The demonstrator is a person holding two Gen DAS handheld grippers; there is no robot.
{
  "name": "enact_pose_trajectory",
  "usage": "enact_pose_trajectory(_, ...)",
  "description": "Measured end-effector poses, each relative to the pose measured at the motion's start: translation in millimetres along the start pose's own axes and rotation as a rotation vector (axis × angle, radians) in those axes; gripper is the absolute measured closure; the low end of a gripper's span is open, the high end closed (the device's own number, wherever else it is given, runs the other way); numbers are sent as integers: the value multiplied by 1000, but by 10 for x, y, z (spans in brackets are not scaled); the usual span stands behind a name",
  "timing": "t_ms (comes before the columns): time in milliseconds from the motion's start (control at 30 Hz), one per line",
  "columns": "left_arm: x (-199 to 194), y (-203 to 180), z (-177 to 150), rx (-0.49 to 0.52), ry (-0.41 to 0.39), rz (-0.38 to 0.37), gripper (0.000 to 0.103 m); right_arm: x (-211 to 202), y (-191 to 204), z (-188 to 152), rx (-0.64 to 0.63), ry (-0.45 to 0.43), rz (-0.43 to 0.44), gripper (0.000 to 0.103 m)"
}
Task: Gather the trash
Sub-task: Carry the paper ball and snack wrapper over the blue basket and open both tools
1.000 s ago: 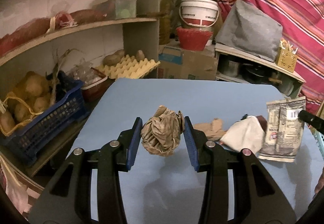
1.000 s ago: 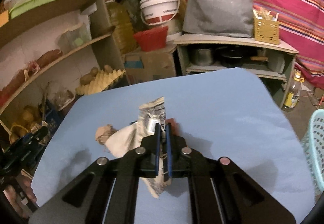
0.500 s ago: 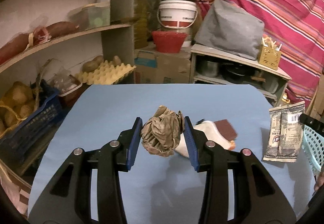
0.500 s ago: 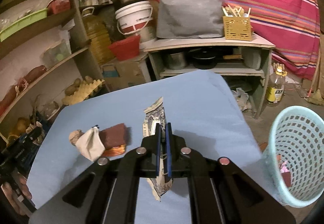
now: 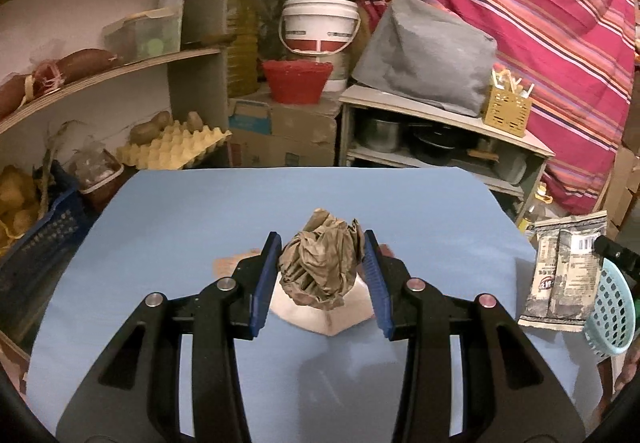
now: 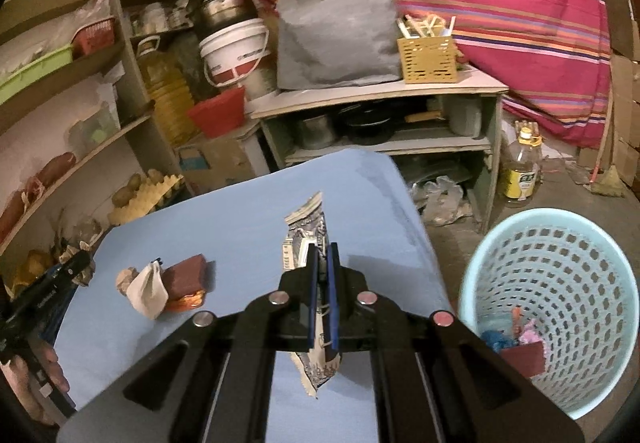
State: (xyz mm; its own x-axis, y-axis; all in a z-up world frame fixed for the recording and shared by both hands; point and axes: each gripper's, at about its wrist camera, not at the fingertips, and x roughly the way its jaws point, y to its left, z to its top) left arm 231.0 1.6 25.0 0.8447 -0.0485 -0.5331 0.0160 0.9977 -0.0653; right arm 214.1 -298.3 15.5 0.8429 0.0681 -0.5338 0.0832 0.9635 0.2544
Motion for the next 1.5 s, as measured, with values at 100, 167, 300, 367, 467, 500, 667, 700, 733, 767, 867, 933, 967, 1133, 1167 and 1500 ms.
enact_pose_trajectory(100,45,-151,-20,12,10,-14,63,-94,-147,39,14,-19,-14,98)
enact_pose_trajectory(167,63,-284,-37,21,16,-26,63,-180,-295,61,22,-35,-34,98)
enact_pose_trajectory(300,64,-580,-17,36,15,-74,63,-326,-594,95,51,-57,-71,98)
enact_pose_trajectory(367,49,-725,-9,43,11,-99,63,-406,-797,103,75,-67,-94,98)
enact_pose_trajectory(467,32,-1018,2,69,11,-140,63,-519,-1087,115,108,-81,-127,98)
enact_pose_trajectory(500,26,-1137,-3,81,14,-158,63,-558,-1163,111,111,-84,-139,98)
enact_pose_trajectory(667,-5,-1720,-74,152,6,-219,63,-719,-1541,112,107,-94,-208,98)
enact_pose_trajectory(700,4,-1840,-97,156,12,-238,63,-736,-1605,106,107,-94,-220,98)
enact_pose_trajectory(733,19,-1936,-108,159,17,-251,63,-750,-1670,99,107,-92,-232,98)
enact_pose_trajectory(767,42,-2078,-136,167,25,-271,63,-757,-1735,91,109,-87,-242,98)
enact_pose_trajectory(867,98,-2460,-247,196,45,-321,63,-756,-1930,58,127,-76,-260,98)
enact_pose_trajectory(933,152,-2734,-349,230,59,-349,63,-733,-2027,37,135,-68,-276,98)
enact_pose_trajectory(967,177,-2842,-395,243,67,-360,63,-720,-2073,29,136,-65,-284,98)
enact_pose_trajectory(1133,292,-3316,-618,299,99,-414,63,-685,-2233,6,151,-55,-292,98)
enact_pose_trajectory(1167,315,-3373,-638,307,102,-420,63,-681,-2249,6,151,-54,-296,98)
enact_pose_trajectory(1500,359,-3570,-624,321,90,-430,24,-614,-2306,-9,159,-31,-302,98)
